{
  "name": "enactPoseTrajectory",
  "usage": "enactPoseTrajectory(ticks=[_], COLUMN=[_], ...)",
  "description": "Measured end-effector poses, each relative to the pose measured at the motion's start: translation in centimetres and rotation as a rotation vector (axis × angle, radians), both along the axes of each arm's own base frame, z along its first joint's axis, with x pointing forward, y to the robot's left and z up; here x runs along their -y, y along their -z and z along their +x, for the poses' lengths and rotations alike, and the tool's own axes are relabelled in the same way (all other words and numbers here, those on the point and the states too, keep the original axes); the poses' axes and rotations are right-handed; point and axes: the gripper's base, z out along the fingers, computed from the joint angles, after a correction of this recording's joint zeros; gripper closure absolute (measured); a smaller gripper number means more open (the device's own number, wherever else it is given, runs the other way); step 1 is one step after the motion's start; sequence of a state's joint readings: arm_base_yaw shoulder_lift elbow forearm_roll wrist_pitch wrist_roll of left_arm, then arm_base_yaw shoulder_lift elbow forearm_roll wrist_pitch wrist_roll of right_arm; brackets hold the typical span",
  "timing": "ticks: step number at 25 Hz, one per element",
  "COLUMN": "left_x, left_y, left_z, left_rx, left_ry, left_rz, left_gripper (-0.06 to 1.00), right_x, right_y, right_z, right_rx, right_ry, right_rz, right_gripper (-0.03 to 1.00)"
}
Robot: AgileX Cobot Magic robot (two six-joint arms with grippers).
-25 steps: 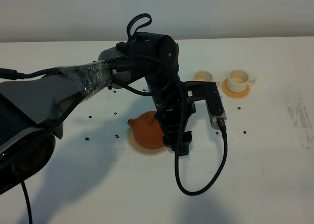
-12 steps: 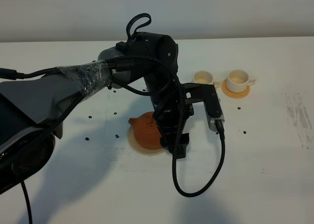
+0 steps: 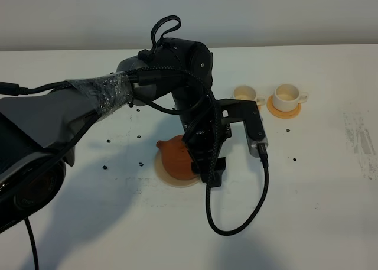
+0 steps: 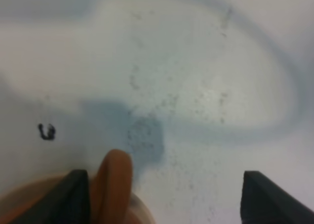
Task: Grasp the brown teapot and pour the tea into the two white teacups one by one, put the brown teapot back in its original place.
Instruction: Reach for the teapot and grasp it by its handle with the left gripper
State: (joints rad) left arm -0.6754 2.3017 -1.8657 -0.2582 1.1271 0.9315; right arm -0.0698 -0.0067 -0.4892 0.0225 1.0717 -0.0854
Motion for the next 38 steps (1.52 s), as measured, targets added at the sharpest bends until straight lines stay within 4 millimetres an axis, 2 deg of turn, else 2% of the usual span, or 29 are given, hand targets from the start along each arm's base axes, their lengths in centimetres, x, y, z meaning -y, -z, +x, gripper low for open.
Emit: enactPoseTrajectory(ticks=[15, 27, 38], left_x=[0.4, 1.8, 1.7], left_y=[0.0, -0.1, -0.1], left_z=[1.1, -0.1, -0.5], left_rx=[0.111, 0.065, 0.012], left_ry=[-0.067, -0.119, -0.200], left_rz=[-0.040, -0.069, -0.031], left_gripper=[0.34, 0.34, 0.34], right_x=[0.0, 0.0, 0.0], right_y=[0.0, 0.0, 0.0], right_z=[0.0, 0.0, 0.0], right_rx=[0.000, 0.000, 0.000], right_ry=[0.000, 0.000, 0.000], right_rz=[0.000, 0.000, 0.000], right_gripper=[0.44, 0.44, 0.44])
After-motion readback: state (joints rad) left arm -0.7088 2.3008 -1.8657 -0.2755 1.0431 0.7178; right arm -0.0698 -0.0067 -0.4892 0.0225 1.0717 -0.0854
